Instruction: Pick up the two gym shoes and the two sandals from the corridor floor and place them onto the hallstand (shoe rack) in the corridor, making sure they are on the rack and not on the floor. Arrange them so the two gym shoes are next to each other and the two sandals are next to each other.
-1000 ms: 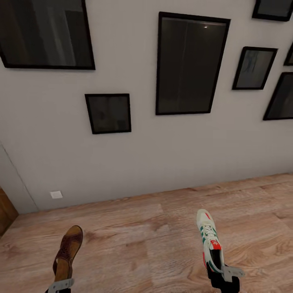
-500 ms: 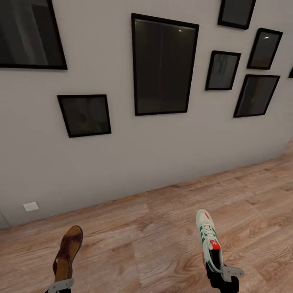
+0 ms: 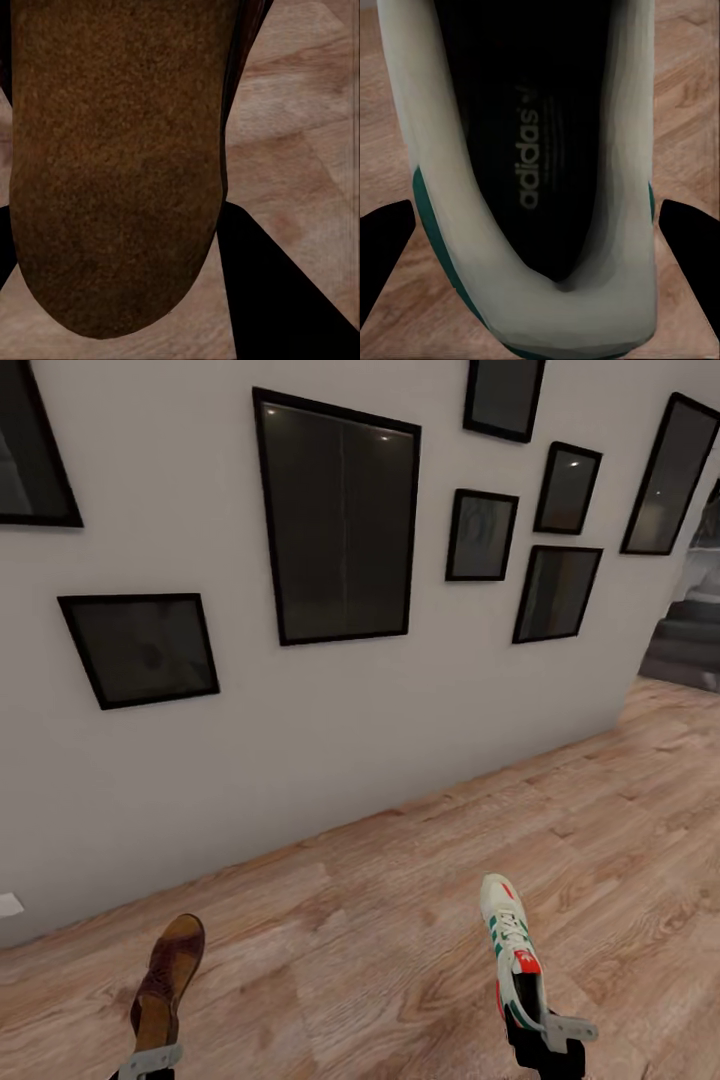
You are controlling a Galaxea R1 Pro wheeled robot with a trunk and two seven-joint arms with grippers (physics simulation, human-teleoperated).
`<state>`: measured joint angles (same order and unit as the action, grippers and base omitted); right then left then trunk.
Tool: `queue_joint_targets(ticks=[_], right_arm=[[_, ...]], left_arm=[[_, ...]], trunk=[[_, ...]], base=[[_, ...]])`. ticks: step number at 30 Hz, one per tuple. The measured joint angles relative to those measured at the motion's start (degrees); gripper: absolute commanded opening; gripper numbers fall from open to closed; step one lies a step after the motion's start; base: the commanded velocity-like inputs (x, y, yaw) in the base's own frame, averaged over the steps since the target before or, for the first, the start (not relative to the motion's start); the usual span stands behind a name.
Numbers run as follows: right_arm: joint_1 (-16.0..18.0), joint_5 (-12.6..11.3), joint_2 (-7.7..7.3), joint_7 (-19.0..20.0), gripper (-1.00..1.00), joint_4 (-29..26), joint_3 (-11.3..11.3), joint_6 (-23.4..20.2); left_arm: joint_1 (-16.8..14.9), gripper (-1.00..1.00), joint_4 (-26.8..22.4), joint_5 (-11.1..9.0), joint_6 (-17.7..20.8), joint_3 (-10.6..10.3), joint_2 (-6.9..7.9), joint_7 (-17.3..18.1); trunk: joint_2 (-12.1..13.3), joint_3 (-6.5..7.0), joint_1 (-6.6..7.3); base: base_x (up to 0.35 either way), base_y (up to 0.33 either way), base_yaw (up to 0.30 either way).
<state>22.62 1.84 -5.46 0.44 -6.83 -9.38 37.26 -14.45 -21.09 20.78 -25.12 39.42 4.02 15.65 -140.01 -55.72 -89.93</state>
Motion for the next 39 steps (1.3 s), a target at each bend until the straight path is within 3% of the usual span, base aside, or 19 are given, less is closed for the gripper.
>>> queue_joint_targets(ticks=[13,21,39], right_arm=[[0.0,0.07,0.14,0.13,-1.0,0.0,0.05,0.0],[0.0,0.08,0.18,0.31,-1.0,0.0,0.11,0.0],[0.0,0.06,0.07,0.24,-1.0,-0.01,0.02,0.0]], left_arm=[[0.0,-1.0,0.09,0.51,0.08,-0.38,-0.13,0.4],[0.0,-1.0,0.0,1.82,-0.79,-0.54,0.04,0.47],[0.0,-1.0,0.0,1.93,-0.88,-0.56,0.01,0.49]], trunk=[[0.0,0.0,0.0],[0.0,0.0,0.0],[0.0,0.0,0.0]], base=[[0.0,0.0,-0.299],[0.0,0.0,-0.3],[0.0,0.0,-0.3]])
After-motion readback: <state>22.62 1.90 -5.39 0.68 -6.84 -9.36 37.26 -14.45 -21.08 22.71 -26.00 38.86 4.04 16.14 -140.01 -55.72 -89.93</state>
